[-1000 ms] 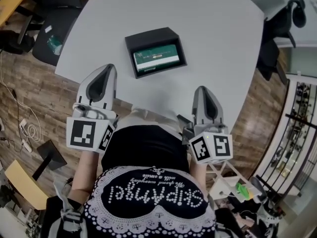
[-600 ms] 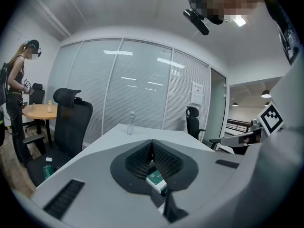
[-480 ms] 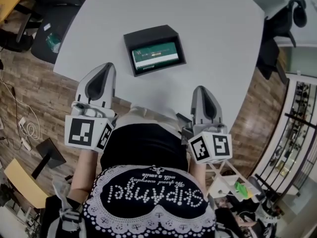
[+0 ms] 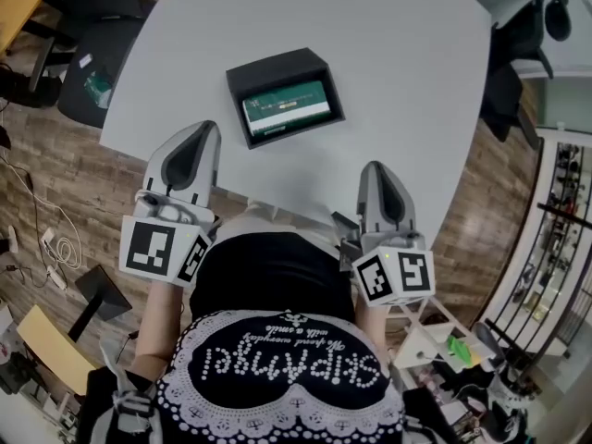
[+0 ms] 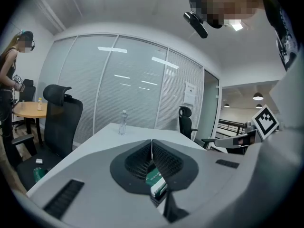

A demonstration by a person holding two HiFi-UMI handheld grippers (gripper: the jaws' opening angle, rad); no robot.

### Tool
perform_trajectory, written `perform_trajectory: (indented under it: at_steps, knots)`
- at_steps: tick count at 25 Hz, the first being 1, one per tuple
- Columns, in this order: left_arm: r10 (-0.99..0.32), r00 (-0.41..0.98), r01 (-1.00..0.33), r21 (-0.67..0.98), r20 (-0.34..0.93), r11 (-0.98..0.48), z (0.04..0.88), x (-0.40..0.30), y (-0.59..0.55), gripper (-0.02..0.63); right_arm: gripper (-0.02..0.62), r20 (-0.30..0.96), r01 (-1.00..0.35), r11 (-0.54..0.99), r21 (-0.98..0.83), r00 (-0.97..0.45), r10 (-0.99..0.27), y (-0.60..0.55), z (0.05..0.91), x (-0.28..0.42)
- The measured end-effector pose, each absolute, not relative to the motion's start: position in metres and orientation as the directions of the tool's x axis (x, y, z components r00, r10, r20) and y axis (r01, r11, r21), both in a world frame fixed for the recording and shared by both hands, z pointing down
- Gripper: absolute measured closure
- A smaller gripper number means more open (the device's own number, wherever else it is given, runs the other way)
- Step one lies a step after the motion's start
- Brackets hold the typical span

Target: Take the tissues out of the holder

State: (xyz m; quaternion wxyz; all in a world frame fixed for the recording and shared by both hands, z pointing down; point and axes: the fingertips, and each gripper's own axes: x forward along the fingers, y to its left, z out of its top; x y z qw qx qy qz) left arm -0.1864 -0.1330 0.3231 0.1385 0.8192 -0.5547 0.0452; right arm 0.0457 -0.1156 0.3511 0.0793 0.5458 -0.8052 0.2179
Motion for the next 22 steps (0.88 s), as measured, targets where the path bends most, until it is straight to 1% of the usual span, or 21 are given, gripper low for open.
perform_trajectory:
  at_steps: [12, 16, 17, 19, 21, 22]
  knots:
    - [-0.867, 0.447, -0.894, 0.143, 0.219, -0.424, 0.323, -0.173, -0.148, 0.574, 0.56, 0.369, -0.924, 0.273, -0.269, -0.36, -0.857, -0.12, 0.354, 0.055]
    - [-0.853, 0.468, -0.884, 0.096, 0.233, -0.458, 0.325, -0.165, -0.153, 0.57, 0.56, 0.368, -0.93, 0.255, -0.266, -0.343, -0.864, -0.121, 0.353, 0.062]
    - [-0.847, 0.473, -0.88, 0.084, 0.243, -0.467, 0.326, -0.162, -0.155, 0.558, 0.56, 0.369, -0.931, 0.251, -0.265, -0.338, -0.866, -0.121, 0.353, 0.064]
    - [-0.832, 0.487, -0.871, 0.074, 0.265, -0.486, 0.33, -0.156, -0.158, 0.497, 0.56, 0.369, -0.934, 0.243, -0.264, -0.33, -0.869, -0.121, 0.352, 0.069]
    - [-0.813, 0.511, -0.856, 0.071, 0.279, -0.513, 0.333, -0.15, -0.161, 0.483, 0.56, 0.367, -0.935, 0.235, -0.264, -0.323, -0.872, -0.122, 0.352, 0.071]
    - [-0.804, 0.519, -0.849, 0.067, 0.292, -0.524, 0.335, -0.147, -0.162, 0.466, 0.56, 0.366, -0.936, 0.231, -0.264, -0.319, -0.874, -0.123, 0.351, 0.073]
